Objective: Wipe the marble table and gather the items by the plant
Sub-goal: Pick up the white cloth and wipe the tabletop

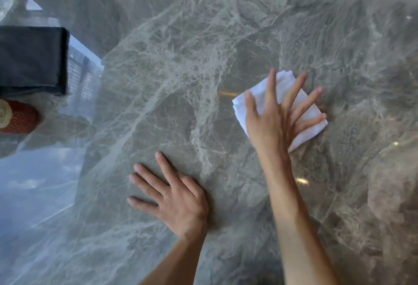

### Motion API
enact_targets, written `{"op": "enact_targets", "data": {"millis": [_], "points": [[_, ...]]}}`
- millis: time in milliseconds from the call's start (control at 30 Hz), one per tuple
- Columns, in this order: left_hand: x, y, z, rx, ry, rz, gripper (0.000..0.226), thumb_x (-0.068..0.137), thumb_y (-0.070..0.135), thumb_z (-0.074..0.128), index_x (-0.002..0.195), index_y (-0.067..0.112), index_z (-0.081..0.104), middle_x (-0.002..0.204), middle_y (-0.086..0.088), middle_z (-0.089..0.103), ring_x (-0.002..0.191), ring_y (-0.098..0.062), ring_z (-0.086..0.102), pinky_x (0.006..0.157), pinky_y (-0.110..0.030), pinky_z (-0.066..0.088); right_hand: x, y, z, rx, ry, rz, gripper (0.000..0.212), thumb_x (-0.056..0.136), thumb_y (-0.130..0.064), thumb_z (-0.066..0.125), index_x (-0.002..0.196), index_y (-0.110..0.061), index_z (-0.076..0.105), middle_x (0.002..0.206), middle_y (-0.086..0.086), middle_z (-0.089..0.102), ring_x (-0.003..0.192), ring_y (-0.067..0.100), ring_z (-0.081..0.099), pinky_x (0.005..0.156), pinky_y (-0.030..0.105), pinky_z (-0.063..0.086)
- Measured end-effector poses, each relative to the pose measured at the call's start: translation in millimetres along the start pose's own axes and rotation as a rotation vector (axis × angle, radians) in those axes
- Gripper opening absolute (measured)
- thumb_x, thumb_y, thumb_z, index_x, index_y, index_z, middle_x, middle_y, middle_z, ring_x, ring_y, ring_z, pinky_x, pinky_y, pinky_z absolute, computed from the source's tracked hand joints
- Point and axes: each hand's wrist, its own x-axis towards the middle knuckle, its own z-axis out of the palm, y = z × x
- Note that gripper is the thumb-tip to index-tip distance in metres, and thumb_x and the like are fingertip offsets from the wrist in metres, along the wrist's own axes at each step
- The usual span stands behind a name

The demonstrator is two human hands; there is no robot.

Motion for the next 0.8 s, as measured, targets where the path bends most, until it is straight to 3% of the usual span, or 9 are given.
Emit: {"op": "enact_targets", "data": {"millis": [100, 300, 467, 567, 667, 800], "points": [[-1.3, 0.3, -0.5, 0.007, -0.008, 0.0, 0.066, 0.091, 0.031, 0.026, 0.155, 0.025, 0.01, 0.162, -0.019, -0.001, 0.15, -0.035, -0.005, 0.113, -0.07, 0.003, -8.2, 30.2, 14.5, -0.219, -0.016, -0.221, 0.072, 0.086, -0.078, 0.026, 0.151, -0.049, 0.013, 0.166, 0.0, 0.003, 0.151, 0.038, -0.004, 0.109, 0.077, 0.001], [0.4, -0.6, 1.1, 0.018, -0.01, -0.012, 0.066, 0.091, 0.031, 0.029, 0.154, 0.025, 0.012, 0.162, -0.018, -0.001, 0.15, -0.035, -0.005, 0.113, -0.069, 0.003, 64.8, 11.9, 20.6, -0.119, 0.098, -0.1, 0.077, 0.086, -0.078, 0.022, 0.153, -0.043, 0.011, 0.164, -0.006, 0.015, 0.152, 0.035, 0.002, 0.109, 0.076, 0.003], [-0.2, -1.3, 3.6, 0.028, -0.004, -0.008, 0.066, 0.09, 0.031, 0.029, 0.154, 0.025, 0.016, 0.162, -0.019, 0.002, 0.15, -0.036, -0.002, 0.113, -0.07, 0.003, 148.7, 11.6, 3.4, -0.092, 0.05, -0.129, 0.099, 0.077, -0.088, 0.021, 0.156, -0.03, 0.002, 0.165, -0.011, 0.009, 0.152, 0.033, -0.005, 0.109, 0.076, -0.004], [-1.0, 0.1, 3.0, 0.025, 0.004, -0.013, 0.066, 0.09, 0.031, 0.028, 0.154, 0.025, 0.016, 0.162, -0.019, 0.002, 0.15, -0.036, -0.002, 0.113, -0.07, 0.003, 150.2, 9.6, 4.3, -0.086, 0.041, -0.129, 0.093, 0.079, -0.086, 0.021, 0.155, -0.034, 0.007, 0.165, -0.012, 0.009, 0.152, 0.031, -0.006, 0.111, 0.072, -0.004], [-2.5, 1.5, 0.8, 0.02, 0.012, -0.027, 0.066, 0.089, 0.031, 0.028, 0.153, 0.027, 0.013, 0.162, -0.018, 0.001, 0.15, -0.035, -0.004, 0.113, -0.069, 0.003, 132.8, 26.4, -0.2, -0.15, -0.006, -0.359, 0.077, 0.086, -0.078, 0.028, 0.153, -0.044, 0.013, 0.164, -0.012, 0.009, 0.152, 0.026, -0.004, 0.116, 0.063, -0.002], [-2.9, 4.6, -2.7, 0.028, 0.012, -0.048, 0.067, 0.09, 0.031, 0.027, 0.154, 0.031, 0.005, 0.162, -0.016, -0.004, 0.15, -0.032, -0.008, 0.114, -0.068, 0.0, 142.8, 79.4, -26.1, -0.381, 0.012, -0.687, 0.072, 0.09, -0.074, 0.026, 0.153, -0.04, 0.017, 0.164, -0.007, 0.017, 0.151, 0.022, 0.015, 0.117, 0.049, 0.021]]}}
